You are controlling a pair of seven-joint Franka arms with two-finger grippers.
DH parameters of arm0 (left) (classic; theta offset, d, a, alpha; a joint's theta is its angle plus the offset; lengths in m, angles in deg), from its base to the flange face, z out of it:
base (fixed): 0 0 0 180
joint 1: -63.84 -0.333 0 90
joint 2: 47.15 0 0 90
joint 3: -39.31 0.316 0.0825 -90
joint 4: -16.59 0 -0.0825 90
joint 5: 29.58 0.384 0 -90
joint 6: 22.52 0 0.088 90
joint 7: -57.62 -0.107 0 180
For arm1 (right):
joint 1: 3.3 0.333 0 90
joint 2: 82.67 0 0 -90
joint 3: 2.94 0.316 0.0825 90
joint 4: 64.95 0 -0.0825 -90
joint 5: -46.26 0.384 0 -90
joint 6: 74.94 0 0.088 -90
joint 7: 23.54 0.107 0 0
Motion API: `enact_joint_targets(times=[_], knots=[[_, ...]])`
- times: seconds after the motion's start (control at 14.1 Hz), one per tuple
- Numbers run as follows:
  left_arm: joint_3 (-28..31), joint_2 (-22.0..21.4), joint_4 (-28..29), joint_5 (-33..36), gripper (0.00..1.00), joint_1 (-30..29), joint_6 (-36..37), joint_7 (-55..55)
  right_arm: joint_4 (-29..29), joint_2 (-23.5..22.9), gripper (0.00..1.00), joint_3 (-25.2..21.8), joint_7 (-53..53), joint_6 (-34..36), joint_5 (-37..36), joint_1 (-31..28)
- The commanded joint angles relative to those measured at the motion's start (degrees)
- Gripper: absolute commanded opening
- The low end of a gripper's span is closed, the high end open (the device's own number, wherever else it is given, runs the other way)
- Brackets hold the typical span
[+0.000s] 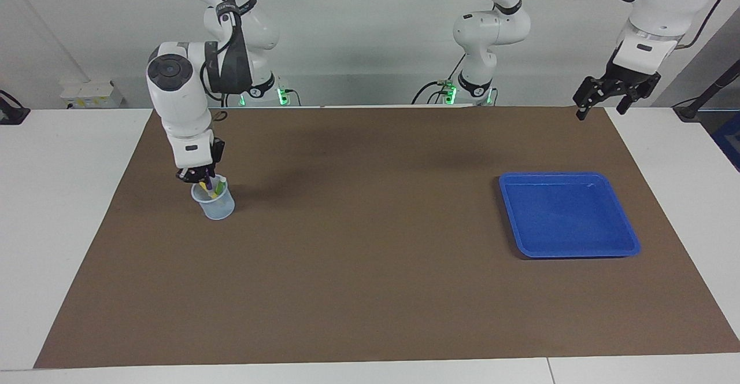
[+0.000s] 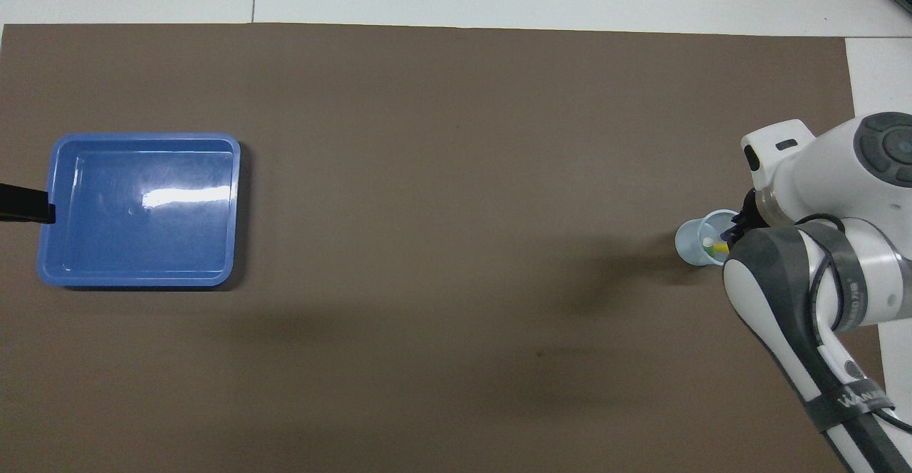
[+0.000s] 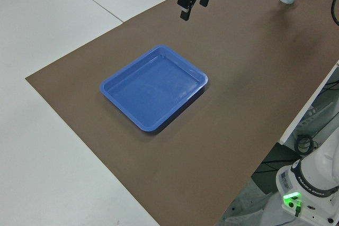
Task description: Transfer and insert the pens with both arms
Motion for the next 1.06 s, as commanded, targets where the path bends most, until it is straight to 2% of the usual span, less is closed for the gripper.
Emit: enact_joint_targets(times=[0.0,0.07,0.21,0.35,0.64,0.99], knots=[[0.7,2.1,-2.1,0.8,1.0,2.3,1.0,-0.2,-1.2,1.0,0.9,0.6,1.4,-0.9,1.2,-1.0],[0.3,2.8,-2.1,0.5,1.0,2.3,0.8,-0.2,-1.0,0.9,1.0,0.6,1.5,-0.9,1.2,-1.1],[-0.2,3.8,-2.2,-1.4,1.0,2.4,0.6,-0.1,-0.4,0.9,1.0,0.6,1.5,-0.9,1.7,-1.0],[-0.4,4.1,-2.6,-2.5,1.0,3.3,0.1,-0.1,1.0,0.9,1.0,0.6,2.4,-0.8,5.3,-0.7],[-0.9,6.7,-10.2,-2.5,1.0,4.0,2.7,-0.1,1.5,0.9,1.0,0.8,5.5,-0.3,8.8,-0.5],[-1.0,6.3,-9.2,-2.6,1.0,4.1,5.4,-0.2,2.8,1.3,1.0,1.2,14.2,3.5,10.7,-0.2]])
